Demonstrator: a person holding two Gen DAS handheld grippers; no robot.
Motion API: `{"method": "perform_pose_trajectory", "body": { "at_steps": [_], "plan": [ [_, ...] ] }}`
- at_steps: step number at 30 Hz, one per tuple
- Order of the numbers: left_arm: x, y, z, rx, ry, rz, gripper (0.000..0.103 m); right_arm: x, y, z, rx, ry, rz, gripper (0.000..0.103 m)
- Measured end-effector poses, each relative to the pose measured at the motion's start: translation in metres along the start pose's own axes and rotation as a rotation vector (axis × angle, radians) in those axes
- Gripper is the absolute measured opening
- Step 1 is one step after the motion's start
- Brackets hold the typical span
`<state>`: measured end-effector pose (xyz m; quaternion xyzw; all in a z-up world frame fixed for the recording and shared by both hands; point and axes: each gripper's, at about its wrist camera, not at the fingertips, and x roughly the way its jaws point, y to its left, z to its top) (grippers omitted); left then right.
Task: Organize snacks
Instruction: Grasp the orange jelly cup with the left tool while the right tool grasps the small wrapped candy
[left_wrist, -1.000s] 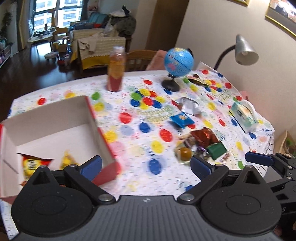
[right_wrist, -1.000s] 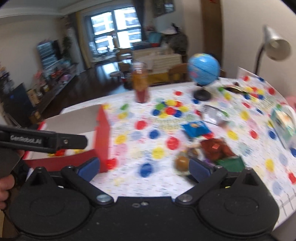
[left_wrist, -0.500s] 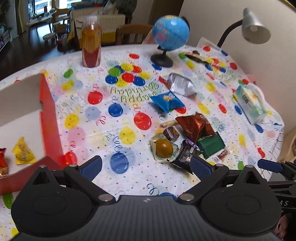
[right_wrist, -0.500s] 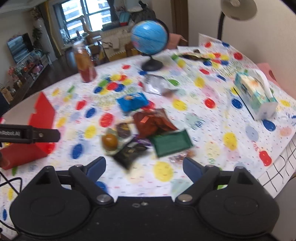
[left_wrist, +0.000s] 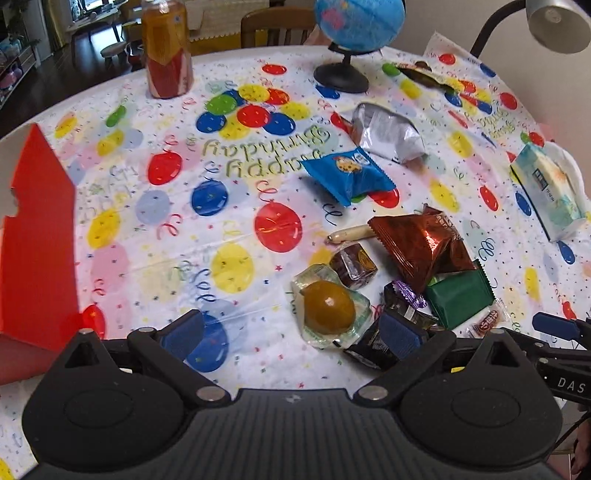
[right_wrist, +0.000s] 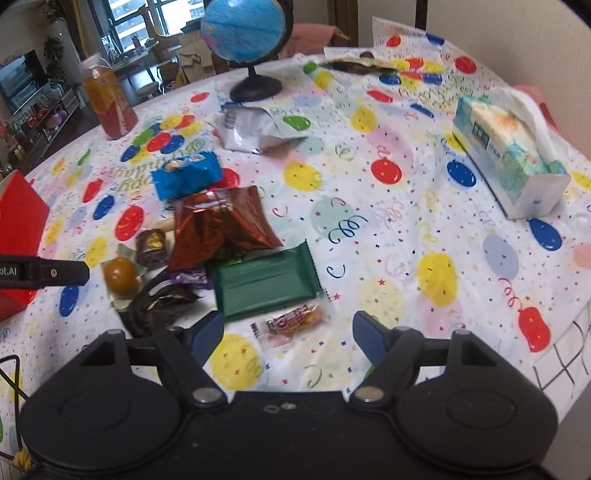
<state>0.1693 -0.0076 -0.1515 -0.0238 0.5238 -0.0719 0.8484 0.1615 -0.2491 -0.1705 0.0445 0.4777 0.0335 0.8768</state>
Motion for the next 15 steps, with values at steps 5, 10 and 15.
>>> {"method": "perform_pose_trajectory", "body": {
  "at_steps": [5,10,15],
  "plan": [
    [0.024,-0.001,0.005,-0.034,0.051,-0.01,0.098,0.018,-0.007,0.002,0.043,0.052,0.023,0.072],
    [0.04,-0.002,0.008,-0.046,0.085,-0.033,0.095,0.029,-0.016,0.004,0.091,0.079,0.041,0.064],
    [0.051,0.0,0.011,-0.064,0.109,-0.061,0.082,0.036,-0.015,0.007,0.092,0.083,0.06,0.058]
  ]
}}
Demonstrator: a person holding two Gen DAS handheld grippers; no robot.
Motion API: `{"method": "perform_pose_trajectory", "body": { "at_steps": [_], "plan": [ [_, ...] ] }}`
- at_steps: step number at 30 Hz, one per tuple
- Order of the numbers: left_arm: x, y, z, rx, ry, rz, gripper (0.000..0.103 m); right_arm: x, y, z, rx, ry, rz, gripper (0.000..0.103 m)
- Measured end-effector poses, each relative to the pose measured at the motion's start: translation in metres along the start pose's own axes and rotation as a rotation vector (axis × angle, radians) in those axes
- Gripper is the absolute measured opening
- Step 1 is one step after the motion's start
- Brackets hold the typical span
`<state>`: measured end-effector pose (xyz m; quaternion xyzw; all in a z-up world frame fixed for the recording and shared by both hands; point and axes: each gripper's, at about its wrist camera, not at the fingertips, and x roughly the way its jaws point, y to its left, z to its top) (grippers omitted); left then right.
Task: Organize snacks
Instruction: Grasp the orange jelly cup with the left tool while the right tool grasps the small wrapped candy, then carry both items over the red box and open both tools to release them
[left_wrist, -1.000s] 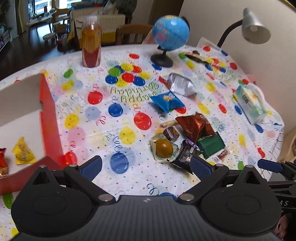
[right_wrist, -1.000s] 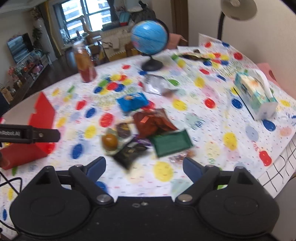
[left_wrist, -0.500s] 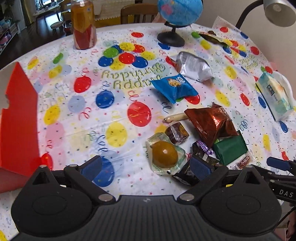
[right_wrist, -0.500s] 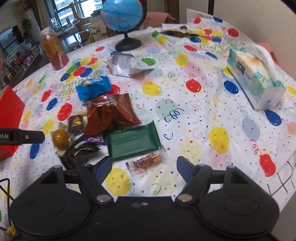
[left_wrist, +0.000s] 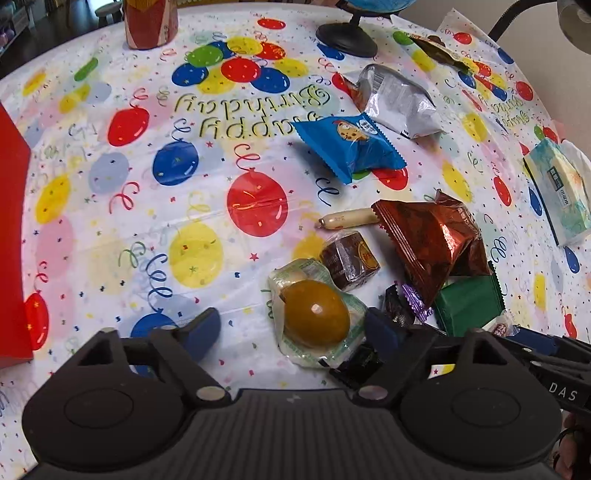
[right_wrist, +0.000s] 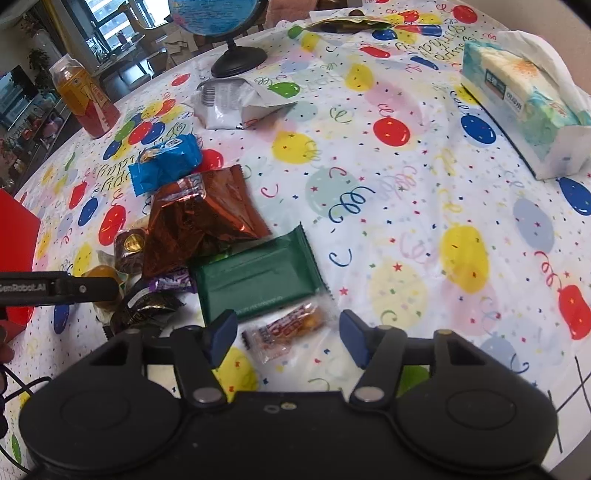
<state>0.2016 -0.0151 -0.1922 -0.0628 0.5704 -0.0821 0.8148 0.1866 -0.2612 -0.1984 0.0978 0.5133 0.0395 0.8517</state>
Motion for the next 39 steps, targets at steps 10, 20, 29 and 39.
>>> {"method": "perform_pose_trajectory", "body": {
  "at_steps": [10,20,29,39],
  "plan": [
    [0.001,-0.002,0.001,0.026,-0.018,-0.003,0.053,-0.001,0.005,-0.002,-0.018,-0.018,-0.019,0.025],
    [-0.008,0.006,-0.007,0.022,-0.024,0.002,0.045,-0.014,0.011,-0.007,-0.034,-0.054,0.002,0.016],
    [-0.048,0.025,-0.018,-0.002,-0.047,-0.011,0.045,-0.054,0.041,-0.009,-0.088,-0.113,0.043,0.016],
    [-0.117,0.058,-0.028,-0.028,-0.135,-0.015,0.045,-0.092,0.107,-0.007,-0.179,-0.166,0.137,0.016]
  ]
}}
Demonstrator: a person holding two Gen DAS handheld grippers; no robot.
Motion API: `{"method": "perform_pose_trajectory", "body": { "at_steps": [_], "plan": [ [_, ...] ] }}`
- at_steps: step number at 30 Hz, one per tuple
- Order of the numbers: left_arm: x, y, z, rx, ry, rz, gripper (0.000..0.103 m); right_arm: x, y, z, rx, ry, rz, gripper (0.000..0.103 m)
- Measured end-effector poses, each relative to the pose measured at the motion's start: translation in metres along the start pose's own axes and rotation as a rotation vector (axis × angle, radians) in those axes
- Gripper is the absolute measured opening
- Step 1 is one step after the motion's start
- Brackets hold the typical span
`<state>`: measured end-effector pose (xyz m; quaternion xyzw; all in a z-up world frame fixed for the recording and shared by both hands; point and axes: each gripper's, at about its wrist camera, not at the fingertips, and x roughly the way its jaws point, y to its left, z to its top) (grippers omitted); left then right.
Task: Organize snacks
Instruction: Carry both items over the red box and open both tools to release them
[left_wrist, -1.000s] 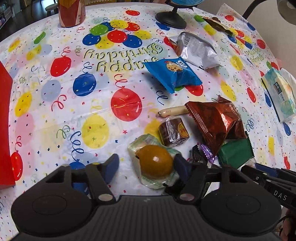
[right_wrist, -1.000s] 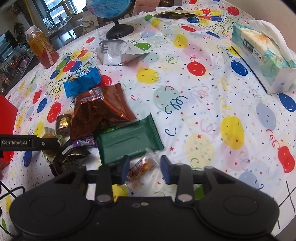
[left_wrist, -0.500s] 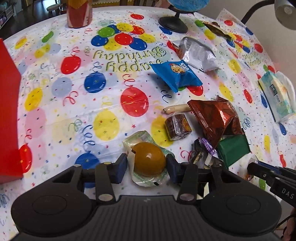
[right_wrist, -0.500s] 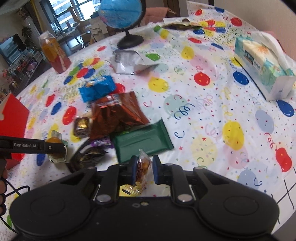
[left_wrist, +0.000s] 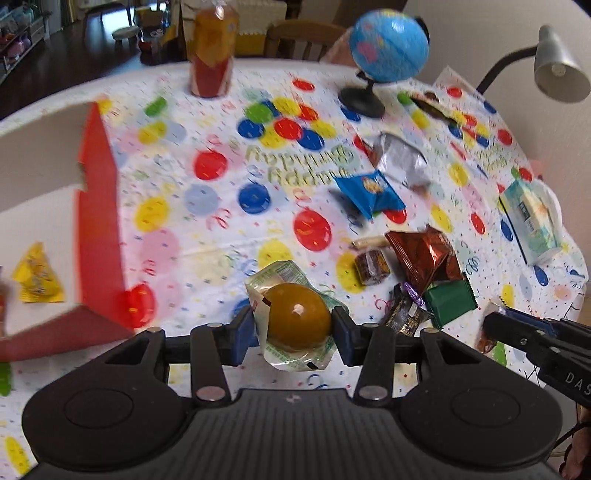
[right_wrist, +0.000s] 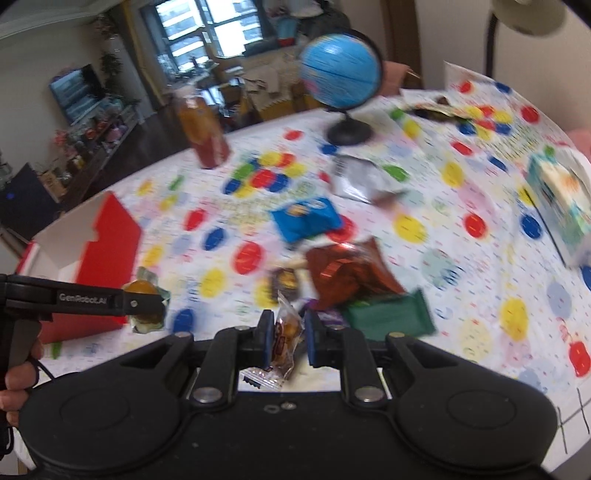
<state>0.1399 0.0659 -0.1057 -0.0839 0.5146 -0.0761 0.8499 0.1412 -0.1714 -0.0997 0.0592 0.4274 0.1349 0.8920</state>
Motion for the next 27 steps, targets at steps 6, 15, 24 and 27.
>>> {"method": "perform_pose_trajectory", "body": {
  "at_steps": [6,15,24,27],
  "plan": [
    [-0.039,0.027,-0.001,-0.012,-0.041,0.003,0.045,-0.011,0.05,0.01,-0.07,-0.031,0.057,0.016],
    [-0.088,0.076,-0.001,-0.03,-0.115,0.028,0.045,-0.008,0.124,0.025,-0.153,-0.052,0.135,0.016],
    [-0.125,0.128,-0.006,-0.059,-0.166,0.061,0.045,0.005,0.191,0.032,-0.219,-0.066,0.18,0.016],
    [-0.133,0.146,-0.007,-0.075,-0.174,0.073,0.045,0.011,0.212,0.035,-0.245,-0.066,0.194,0.016]
  ]
}}
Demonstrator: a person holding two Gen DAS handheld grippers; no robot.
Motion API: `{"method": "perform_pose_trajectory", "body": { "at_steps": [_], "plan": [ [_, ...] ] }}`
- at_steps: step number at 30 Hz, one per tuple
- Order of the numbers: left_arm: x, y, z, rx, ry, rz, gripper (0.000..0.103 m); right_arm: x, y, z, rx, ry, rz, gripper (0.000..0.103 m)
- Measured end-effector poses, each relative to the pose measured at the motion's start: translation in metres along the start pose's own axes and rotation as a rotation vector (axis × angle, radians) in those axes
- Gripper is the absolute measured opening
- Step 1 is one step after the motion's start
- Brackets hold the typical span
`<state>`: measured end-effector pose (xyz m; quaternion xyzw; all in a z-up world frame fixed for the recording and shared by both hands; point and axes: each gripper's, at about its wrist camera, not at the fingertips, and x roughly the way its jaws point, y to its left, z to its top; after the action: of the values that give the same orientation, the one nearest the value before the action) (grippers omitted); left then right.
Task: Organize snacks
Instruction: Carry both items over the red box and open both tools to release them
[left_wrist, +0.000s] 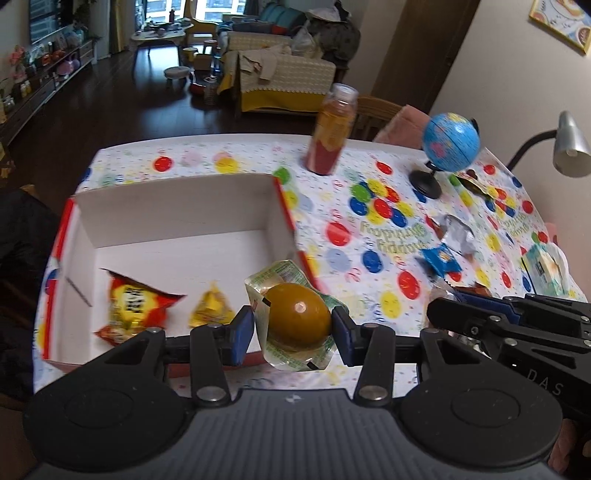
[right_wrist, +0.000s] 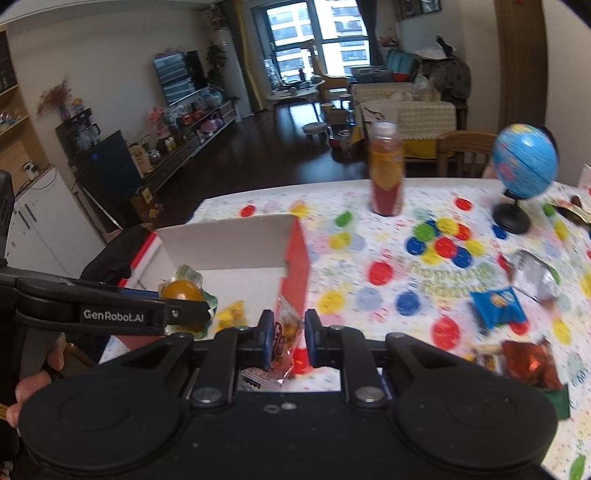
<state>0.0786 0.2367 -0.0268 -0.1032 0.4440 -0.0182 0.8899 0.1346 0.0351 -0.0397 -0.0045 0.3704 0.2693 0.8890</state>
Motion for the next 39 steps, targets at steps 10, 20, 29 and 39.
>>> {"method": "perform_pose_trajectory", "body": {
  "at_steps": [10,20,29,39],
  "plan": [
    [-0.013,0.061,0.001,-0.051,-0.017,0.049,0.045,0.037,0.053,0.015,-0.066,0.019,0.037,0.016],
    [-0.004,0.112,0.009,-0.089,-0.011,0.125,0.045,0.083,0.075,0.03,-0.087,0.062,0.034,0.016],
    [0.03,0.152,0.023,-0.118,0.045,0.187,0.045,0.132,0.078,0.035,-0.085,0.126,0.013,0.016],
    [0.075,0.16,0.055,-0.072,0.07,0.203,0.045,0.188,0.074,0.04,-0.118,0.193,-0.046,0.016]
  ]
}}
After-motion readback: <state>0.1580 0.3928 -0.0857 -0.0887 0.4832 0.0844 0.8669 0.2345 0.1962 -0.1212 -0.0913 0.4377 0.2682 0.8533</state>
